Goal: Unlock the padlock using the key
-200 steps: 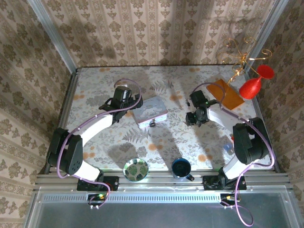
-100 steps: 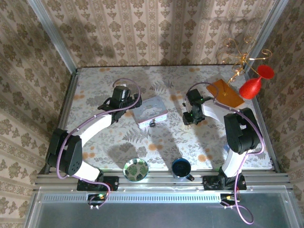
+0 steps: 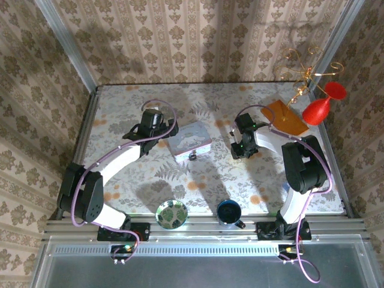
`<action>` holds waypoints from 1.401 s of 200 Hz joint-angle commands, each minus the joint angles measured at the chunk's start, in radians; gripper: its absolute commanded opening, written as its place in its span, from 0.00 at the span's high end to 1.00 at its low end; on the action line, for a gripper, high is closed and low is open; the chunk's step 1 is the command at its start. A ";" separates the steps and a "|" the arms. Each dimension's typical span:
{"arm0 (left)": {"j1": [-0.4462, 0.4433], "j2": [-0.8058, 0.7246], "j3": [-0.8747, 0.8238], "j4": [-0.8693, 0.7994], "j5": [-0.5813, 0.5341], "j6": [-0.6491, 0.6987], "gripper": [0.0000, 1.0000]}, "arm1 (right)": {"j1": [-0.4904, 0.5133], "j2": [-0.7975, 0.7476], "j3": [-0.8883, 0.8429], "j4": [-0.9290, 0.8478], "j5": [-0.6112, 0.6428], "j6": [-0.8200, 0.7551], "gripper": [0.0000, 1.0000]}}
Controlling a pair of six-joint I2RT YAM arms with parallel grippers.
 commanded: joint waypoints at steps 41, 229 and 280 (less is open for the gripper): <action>0.011 -0.049 -0.005 -0.024 -0.002 -0.026 0.00 | 0.020 -0.003 -0.027 -0.058 0.019 0.015 0.72; 0.019 -0.113 0.027 -0.047 0.064 0.035 0.00 | 0.068 -0.275 -0.086 0.008 -0.013 0.025 1.00; 0.025 -0.159 0.024 -0.033 0.258 0.012 0.07 | 0.069 -0.443 -0.088 0.087 -0.120 0.092 1.00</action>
